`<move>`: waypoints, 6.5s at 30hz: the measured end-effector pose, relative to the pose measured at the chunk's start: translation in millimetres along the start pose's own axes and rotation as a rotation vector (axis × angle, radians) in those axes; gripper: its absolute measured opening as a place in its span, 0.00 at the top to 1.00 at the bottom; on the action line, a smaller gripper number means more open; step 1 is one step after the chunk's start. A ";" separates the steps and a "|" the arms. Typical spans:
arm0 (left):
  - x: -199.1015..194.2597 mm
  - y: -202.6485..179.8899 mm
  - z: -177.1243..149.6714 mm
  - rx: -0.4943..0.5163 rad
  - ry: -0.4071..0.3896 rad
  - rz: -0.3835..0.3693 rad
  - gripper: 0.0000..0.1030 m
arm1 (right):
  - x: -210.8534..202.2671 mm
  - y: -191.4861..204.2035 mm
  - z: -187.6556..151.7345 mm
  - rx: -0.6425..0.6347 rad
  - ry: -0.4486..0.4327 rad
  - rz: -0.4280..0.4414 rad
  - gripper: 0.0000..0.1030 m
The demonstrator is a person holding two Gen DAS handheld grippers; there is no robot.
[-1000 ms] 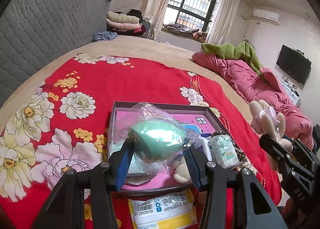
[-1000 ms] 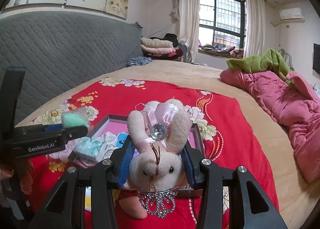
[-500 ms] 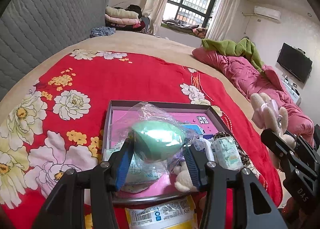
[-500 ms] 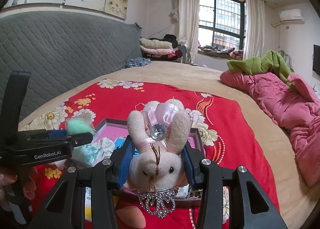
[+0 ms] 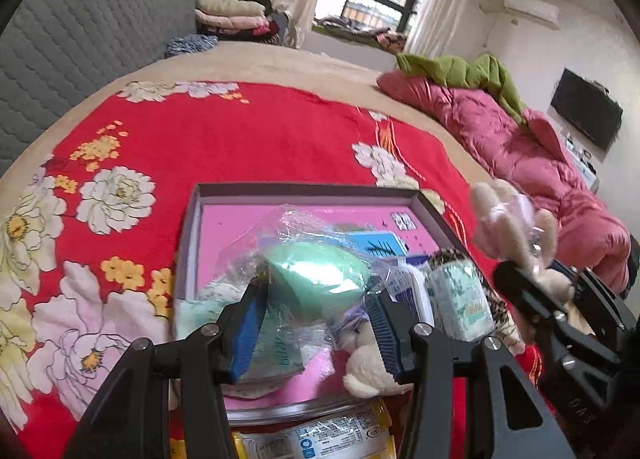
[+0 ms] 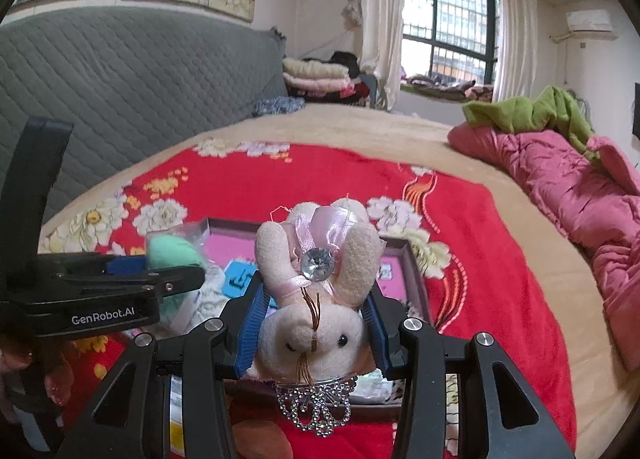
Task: Organize soft objects
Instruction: 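Lift and carry the bunny and green sponge bag over the tray with both tools, then lower the bunny and sponge bag into the tray and open both tools, then withdraw both open tools from the tray, then reach the right tool to the pink makeup sponge while the left reaches the white-yellow packet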
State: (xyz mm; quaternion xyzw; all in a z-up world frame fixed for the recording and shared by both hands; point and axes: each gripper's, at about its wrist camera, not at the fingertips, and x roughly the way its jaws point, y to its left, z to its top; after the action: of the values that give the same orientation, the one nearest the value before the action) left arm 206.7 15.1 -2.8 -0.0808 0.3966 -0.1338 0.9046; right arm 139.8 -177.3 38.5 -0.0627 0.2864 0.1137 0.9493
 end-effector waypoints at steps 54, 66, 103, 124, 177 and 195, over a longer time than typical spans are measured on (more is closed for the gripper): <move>37.1 -15.5 -11.1 0.090 0.136 0.003 0.47 | 8.5 1.8 -27.5 -0.079 0.057 -0.063 0.36; 29.7 -5.7 -8.8 0.044 0.163 -0.067 0.43 | 1.8 -6.4 -25.8 -0.051 0.055 -0.083 0.35; -22.5 -4.4 -10.1 0.061 0.038 -0.065 0.39 | -17.1 -15.0 -17.9 -0.028 0.032 -0.151 0.29; -50.1 5.7 -26.5 0.022 0.002 -0.047 0.36 | -57.6 -1.9 -20.1 -0.066 0.004 -0.122 0.29; -42.8 24.3 -110.1 -0.090 0.258 -0.092 0.36 | -97.1 16.5 -71.4 -0.092 0.074 -0.012 0.28; -8.9 30.1 -106.7 -0.134 0.298 -0.114 0.36 | -18.9 31.9 -101.4 -0.170 0.213 0.042 0.28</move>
State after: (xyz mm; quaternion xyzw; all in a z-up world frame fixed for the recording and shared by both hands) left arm 127.4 42.2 -76.0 -0.1428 0.5290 -0.1685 0.8194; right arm 62.7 -168.6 -36.6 -0.1486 0.3762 0.1501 0.9021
